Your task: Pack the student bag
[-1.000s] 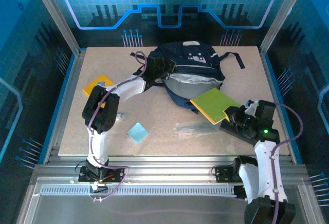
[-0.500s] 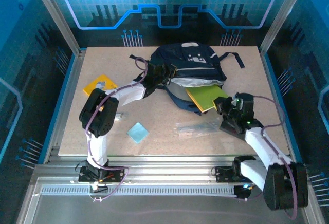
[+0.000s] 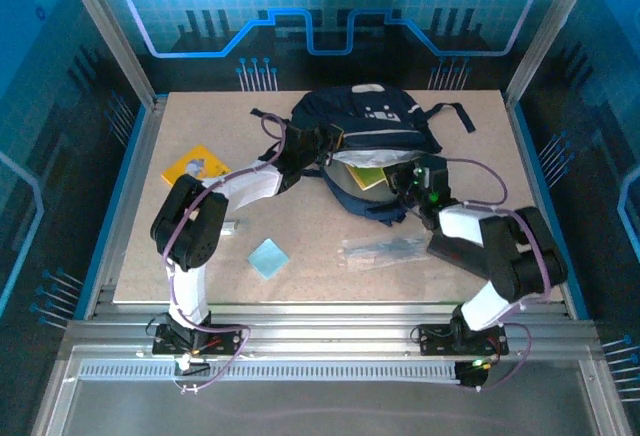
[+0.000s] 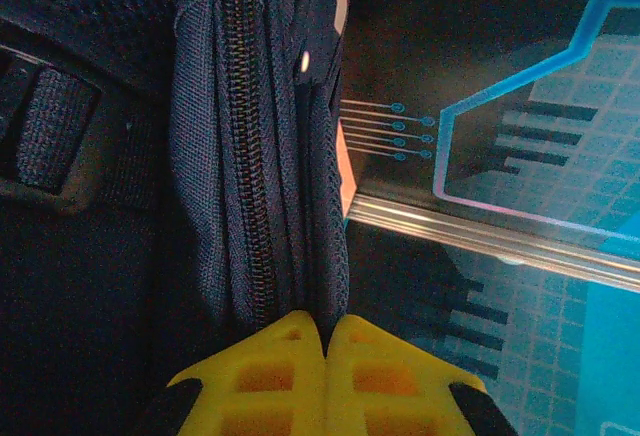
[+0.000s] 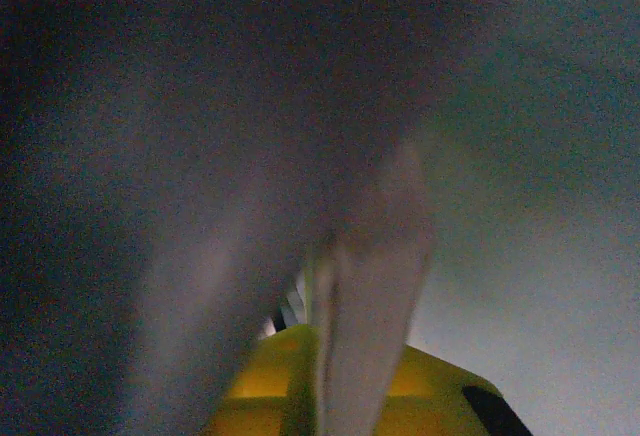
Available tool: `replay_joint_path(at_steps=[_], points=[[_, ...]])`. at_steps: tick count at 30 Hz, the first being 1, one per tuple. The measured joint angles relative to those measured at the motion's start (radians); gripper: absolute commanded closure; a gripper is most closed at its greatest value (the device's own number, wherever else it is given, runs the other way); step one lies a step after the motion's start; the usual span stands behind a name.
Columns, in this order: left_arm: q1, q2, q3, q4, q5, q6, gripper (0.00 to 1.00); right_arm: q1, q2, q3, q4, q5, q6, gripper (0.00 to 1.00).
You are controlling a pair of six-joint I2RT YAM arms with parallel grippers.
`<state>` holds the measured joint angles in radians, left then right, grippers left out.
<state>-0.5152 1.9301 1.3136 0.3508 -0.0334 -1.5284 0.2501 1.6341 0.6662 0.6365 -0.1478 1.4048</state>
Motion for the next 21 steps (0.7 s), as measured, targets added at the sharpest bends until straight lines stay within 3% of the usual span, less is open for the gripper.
replay_joint_path(at_steps=[10,15,21], points=[[0.011,-0.016,-0.020,0.021,-0.042,-0.011,1.00,0.047,0.219,0.072,0.150,0.040,0.052,1.00],[0.011,-0.024,-0.020,0.025,-0.050,-0.010,1.00,0.048,0.202,0.036,0.201,0.035,0.066,1.00],[0.016,-0.034,-0.021,0.029,-0.058,0.000,1.00,0.034,0.045,-0.071,0.207,0.030,0.068,1.00]])
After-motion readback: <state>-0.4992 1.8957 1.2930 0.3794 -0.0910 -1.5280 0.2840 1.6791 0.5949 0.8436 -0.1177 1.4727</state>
